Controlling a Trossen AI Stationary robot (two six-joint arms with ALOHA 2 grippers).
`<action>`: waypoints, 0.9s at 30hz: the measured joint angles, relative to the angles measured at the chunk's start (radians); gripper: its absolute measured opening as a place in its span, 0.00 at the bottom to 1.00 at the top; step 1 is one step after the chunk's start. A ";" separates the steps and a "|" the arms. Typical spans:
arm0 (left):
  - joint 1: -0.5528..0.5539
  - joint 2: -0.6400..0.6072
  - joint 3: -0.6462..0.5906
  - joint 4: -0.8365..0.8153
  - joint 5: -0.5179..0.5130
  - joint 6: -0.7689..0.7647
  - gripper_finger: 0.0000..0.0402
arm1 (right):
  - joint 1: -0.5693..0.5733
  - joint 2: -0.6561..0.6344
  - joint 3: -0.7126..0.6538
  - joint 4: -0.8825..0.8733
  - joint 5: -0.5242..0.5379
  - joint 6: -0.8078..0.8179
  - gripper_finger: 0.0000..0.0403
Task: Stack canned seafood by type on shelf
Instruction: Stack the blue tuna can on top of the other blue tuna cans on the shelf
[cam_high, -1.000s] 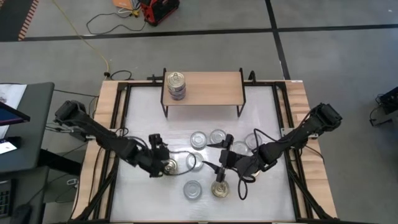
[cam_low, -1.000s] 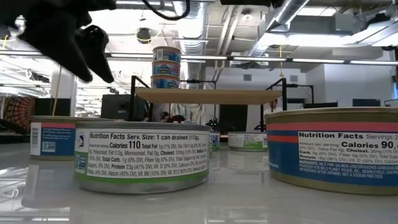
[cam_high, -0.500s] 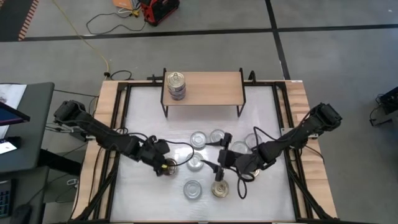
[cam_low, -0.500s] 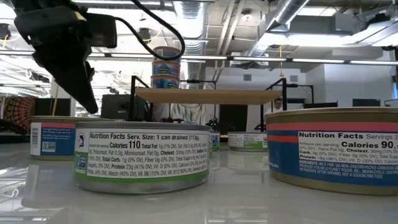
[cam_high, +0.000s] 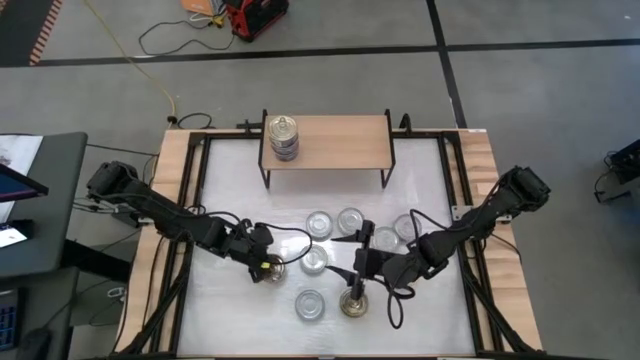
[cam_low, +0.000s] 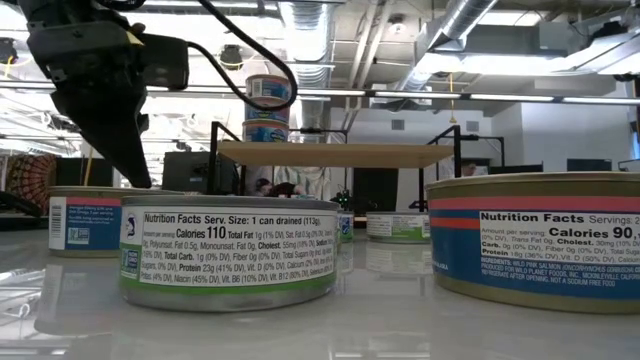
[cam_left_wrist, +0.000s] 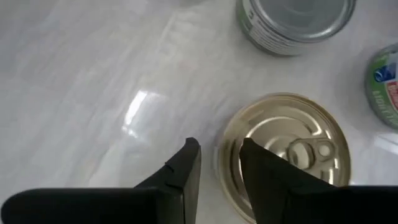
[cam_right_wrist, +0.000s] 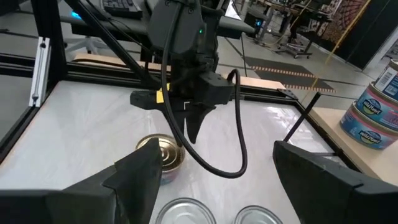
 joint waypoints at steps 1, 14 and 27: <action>0.000 0.000 0.000 -0.001 0.001 0.000 0.26 | 0.000 0.000 0.000 0.000 0.000 0.003 0.82; 0.032 0.058 0.001 -0.002 0.073 -0.016 0.25 | -0.001 0.000 0.001 0.008 -0.013 0.007 0.82; 0.132 0.059 0.003 -0.019 0.163 0.061 0.01 | -0.047 0.096 0.014 0.020 -0.290 0.010 0.82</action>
